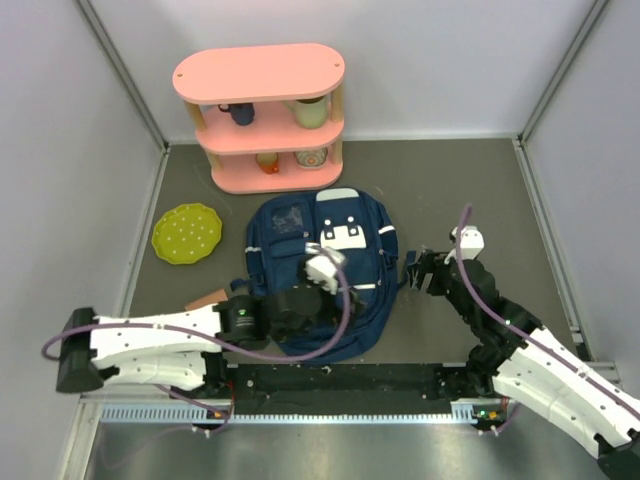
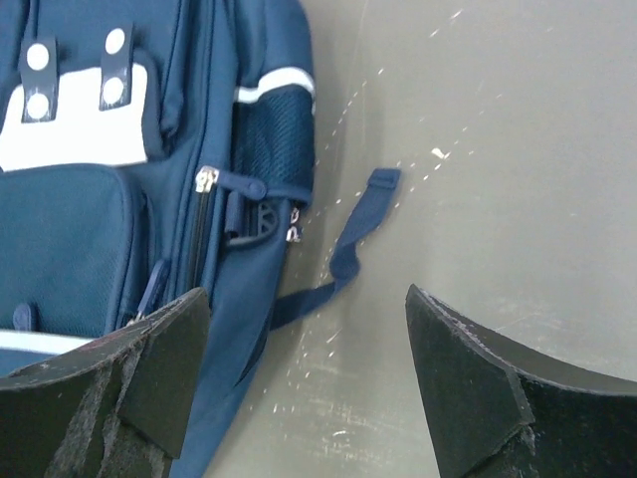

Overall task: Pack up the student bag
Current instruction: Adjust the student bag at the center of the board.

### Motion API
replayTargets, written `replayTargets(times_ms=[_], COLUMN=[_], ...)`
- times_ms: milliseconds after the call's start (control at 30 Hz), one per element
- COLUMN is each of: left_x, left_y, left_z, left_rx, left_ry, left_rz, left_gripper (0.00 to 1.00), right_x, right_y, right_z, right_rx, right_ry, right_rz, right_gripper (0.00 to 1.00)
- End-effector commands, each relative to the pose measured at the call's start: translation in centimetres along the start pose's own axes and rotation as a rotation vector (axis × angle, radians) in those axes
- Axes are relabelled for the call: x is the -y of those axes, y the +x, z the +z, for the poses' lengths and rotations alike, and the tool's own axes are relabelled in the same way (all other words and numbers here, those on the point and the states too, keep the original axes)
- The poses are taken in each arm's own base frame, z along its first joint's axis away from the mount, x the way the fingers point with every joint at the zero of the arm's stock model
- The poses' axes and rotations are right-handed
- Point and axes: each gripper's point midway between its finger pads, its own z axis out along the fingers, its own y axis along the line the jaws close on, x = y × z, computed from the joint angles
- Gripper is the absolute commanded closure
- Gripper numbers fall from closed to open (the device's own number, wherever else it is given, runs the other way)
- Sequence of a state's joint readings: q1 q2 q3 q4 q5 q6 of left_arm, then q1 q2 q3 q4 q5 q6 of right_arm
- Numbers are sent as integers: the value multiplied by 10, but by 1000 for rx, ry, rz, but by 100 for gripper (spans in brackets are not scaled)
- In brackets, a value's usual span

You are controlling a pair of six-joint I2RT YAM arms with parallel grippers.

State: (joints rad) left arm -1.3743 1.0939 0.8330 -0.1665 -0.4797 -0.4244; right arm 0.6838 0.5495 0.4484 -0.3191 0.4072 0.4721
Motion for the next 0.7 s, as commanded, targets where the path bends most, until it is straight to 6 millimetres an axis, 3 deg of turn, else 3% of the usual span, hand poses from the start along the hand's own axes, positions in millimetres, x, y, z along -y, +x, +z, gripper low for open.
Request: replayTargets(times_ms=[0, 33, 67, 100, 133, 233, 333, 433, 567, 600, 667], left_x=[-92, -98, -112, -120, -122, -145, -160, -164, -173, -175, -178], left_y=[50, 46, 65, 71, 67, 80, 87, 97, 127, 132, 141], left_z=[-23, -32, -35, -40, -47, -66, -81, -82, -73, -72, -65], left_rx=[-45, -6, -17, -7, 34, 59, 78, 78, 38, 34, 24], left_ry=[-304, -299, -334, -358, -346, -426, -487, -496, -533, -535, -511], left_rz=[-228, -315, -338, -362, -425, -480, -524, -550, -588, -601, -638], left_gripper=[4, 4, 4, 3, 3, 2, 1, 1, 1, 1, 1], right_x=[-29, -38, -40, -41, -42, -45, -55, -66, -64, -67, -70], right_y=[-17, -15, -12, -9, -3, 13, 17, 13, 8, -7, -17], right_z=[3, 3, 5, 7, 11, 17, 21, 24, 35, 36, 37], right_rx=[2, -11, -25, -40, -62, -108, -104, -93, -117, -98, -123], right_ry=[-127, -165, -174, -174, -168, -183, -233, -280, -264, -276, -328], right_rz=[-37, -31, -31, -26, -11, 13, 66, 112, 149, 150, 145], right_gripper=[22, 22, 21, 21, 18, 16, 15, 14, 13, 12, 12])
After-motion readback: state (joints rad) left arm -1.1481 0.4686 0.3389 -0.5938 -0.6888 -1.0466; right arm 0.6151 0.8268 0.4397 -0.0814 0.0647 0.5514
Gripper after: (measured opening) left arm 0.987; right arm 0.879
